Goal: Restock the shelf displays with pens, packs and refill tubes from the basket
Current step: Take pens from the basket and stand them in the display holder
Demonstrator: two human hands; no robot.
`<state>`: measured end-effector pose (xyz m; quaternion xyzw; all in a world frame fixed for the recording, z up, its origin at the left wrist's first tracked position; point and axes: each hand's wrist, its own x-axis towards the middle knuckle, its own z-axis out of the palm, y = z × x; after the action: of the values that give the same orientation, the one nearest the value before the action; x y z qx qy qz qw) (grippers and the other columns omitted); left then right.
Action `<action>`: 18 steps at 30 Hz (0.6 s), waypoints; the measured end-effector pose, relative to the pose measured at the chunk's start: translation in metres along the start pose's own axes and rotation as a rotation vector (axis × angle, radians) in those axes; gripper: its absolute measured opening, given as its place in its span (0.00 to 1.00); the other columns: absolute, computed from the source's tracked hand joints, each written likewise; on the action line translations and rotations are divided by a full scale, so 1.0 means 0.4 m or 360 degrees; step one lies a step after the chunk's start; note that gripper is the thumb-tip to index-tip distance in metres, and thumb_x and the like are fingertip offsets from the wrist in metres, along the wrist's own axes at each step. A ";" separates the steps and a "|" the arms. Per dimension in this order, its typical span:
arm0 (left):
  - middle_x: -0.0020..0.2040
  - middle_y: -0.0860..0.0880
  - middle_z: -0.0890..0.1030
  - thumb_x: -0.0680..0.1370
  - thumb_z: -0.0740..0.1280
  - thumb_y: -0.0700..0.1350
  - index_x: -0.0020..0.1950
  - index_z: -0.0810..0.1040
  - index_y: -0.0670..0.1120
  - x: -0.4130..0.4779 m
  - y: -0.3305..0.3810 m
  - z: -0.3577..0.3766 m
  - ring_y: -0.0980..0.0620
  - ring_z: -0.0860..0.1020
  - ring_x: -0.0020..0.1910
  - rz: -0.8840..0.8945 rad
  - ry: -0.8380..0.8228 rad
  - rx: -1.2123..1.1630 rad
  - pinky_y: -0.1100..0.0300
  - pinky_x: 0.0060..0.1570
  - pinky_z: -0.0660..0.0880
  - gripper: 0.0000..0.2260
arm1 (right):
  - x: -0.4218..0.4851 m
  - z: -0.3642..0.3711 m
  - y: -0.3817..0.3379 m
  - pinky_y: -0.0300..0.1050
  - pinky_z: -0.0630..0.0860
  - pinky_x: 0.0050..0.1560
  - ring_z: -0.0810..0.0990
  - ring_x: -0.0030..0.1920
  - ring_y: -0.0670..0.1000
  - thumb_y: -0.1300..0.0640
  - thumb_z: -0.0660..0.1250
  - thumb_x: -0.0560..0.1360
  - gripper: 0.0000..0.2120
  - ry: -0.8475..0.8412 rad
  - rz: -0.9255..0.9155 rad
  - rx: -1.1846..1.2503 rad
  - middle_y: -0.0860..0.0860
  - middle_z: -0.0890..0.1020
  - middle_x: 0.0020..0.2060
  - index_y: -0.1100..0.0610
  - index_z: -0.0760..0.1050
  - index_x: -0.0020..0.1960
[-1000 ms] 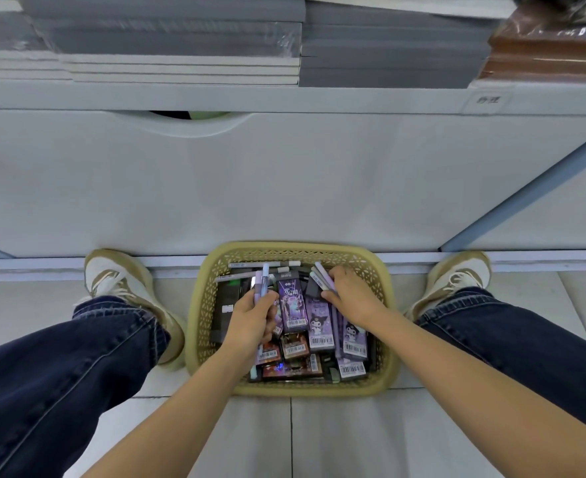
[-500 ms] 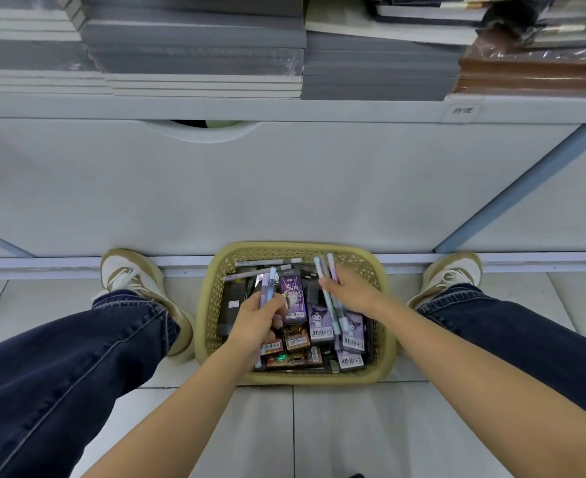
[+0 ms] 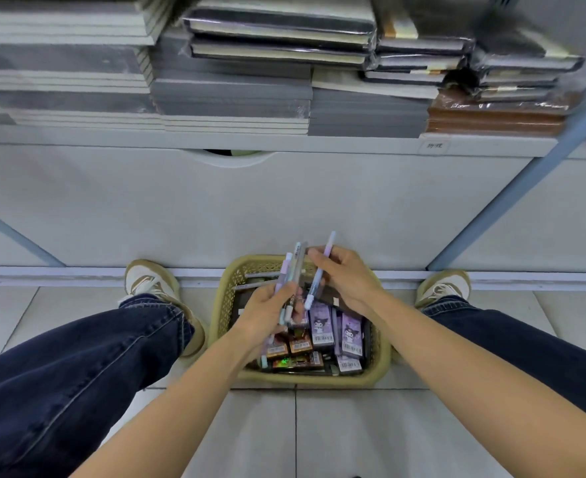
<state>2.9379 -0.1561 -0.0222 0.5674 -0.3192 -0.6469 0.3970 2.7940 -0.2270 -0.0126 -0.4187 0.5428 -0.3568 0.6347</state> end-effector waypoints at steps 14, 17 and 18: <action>0.31 0.50 0.73 0.81 0.63 0.42 0.43 0.75 0.43 -0.089 0.136 0.004 0.57 0.68 0.26 0.0453 0.0214 -0.0478 0.67 0.20 0.62 0.08 | -0.115 0.025 -0.112 0.40 0.82 0.45 0.84 0.39 0.51 0.68 0.68 0.74 0.02 -0.0140 -0.0366 0.0705 0.55 0.83 0.36 0.66 0.79 0.44; 0.30 0.51 0.72 0.81 0.63 0.41 0.43 0.75 0.44 -0.110 0.183 -0.005 0.58 0.68 0.24 0.0554 0.0293 -0.0333 0.68 0.21 0.63 0.07 | -0.128 0.019 -0.130 0.41 0.81 0.47 0.84 0.44 0.54 0.63 0.68 0.74 0.07 -0.0274 -0.0357 0.0750 0.57 0.84 0.40 0.67 0.80 0.44; 0.30 0.51 0.71 0.81 0.63 0.41 0.43 0.74 0.44 -0.117 0.198 -0.012 0.58 0.67 0.24 0.0590 0.0297 -0.0272 0.68 0.21 0.62 0.07 | -0.131 0.010 -0.143 0.42 0.81 0.47 0.84 0.46 0.55 0.60 0.68 0.73 0.08 -0.0341 -0.0355 0.0707 0.58 0.84 0.42 0.67 0.81 0.44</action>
<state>2.9565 -0.1532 0.0680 0.5207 -0.3239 -0.5325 0.5835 2.7897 -0.2013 0.0605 -0.3617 0.3316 -0.4884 0.7216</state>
